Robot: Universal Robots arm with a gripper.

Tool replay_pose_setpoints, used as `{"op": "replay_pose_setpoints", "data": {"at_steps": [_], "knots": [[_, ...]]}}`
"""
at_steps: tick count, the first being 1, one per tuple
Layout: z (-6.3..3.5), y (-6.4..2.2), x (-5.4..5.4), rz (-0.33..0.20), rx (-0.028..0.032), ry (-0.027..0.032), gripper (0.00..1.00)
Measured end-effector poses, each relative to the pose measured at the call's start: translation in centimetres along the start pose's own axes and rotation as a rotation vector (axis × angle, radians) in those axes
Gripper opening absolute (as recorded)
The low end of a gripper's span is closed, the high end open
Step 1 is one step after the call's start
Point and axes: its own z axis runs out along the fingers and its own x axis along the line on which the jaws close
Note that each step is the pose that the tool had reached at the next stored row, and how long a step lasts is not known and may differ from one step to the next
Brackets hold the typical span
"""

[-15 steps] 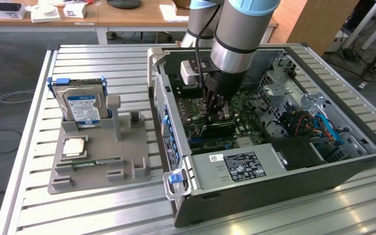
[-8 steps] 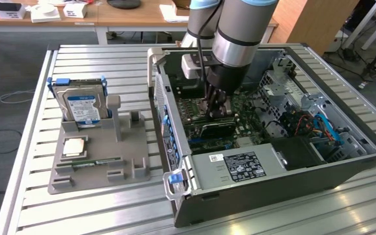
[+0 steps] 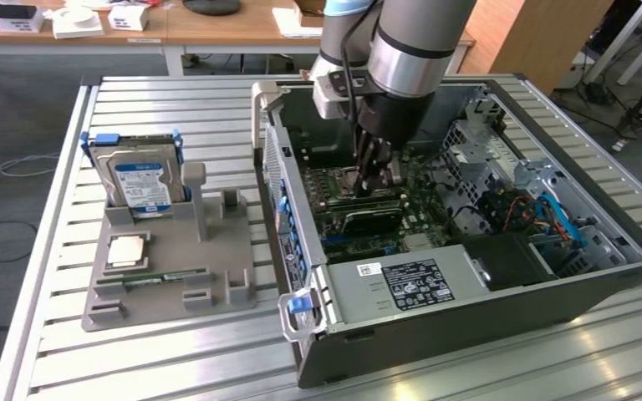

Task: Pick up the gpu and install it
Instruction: 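Press down on the gpu until it lock into place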

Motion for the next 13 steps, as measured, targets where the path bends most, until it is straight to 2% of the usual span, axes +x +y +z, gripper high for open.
{"op": "replay_pose_setpoints", "data": {"at_steps": [4, 13], "knots": [[-0.57, -0.01, -0.02, 0.0, 0.0, 0.0001, 0.11], [-0.6, -0.13, -0.01, 0.0, -0.0002, 0.0002, 0.11]]}}
